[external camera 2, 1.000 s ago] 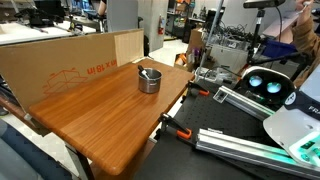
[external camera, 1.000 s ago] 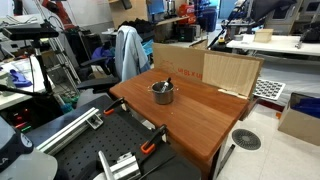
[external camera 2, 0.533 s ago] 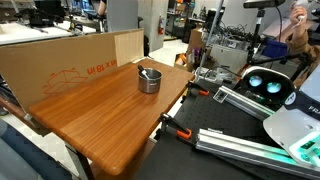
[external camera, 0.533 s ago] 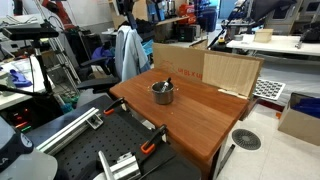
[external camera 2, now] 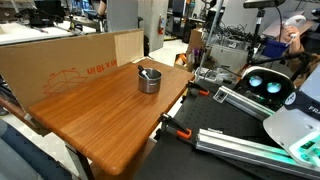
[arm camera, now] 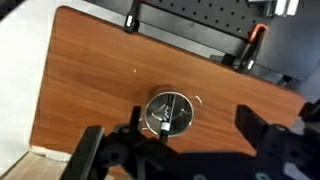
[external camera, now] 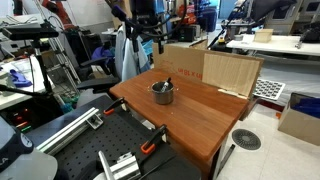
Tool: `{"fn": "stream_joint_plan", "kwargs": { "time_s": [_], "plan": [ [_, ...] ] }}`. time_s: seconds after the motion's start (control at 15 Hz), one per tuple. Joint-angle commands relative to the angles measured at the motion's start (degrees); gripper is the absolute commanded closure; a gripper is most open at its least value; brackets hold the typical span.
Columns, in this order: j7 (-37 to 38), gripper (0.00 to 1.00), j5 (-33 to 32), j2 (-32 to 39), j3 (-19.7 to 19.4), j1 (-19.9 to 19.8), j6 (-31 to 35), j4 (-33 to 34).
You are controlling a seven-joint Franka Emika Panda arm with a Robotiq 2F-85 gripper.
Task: Remove the black marker from the silver pot
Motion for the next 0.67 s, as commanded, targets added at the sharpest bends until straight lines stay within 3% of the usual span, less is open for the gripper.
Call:
{"fn": "stream_joint_plan", "kwargs": {
  "time_s": [0.0,0.6],
  "plan": [
    [-1.1,0.00,2.9,7.6,-0.1,0.0,-1.4,5.2],
    [3.6,0.00,2.5,23.2,2.6,-1.2,-0.9,14.4]
  ]
}}
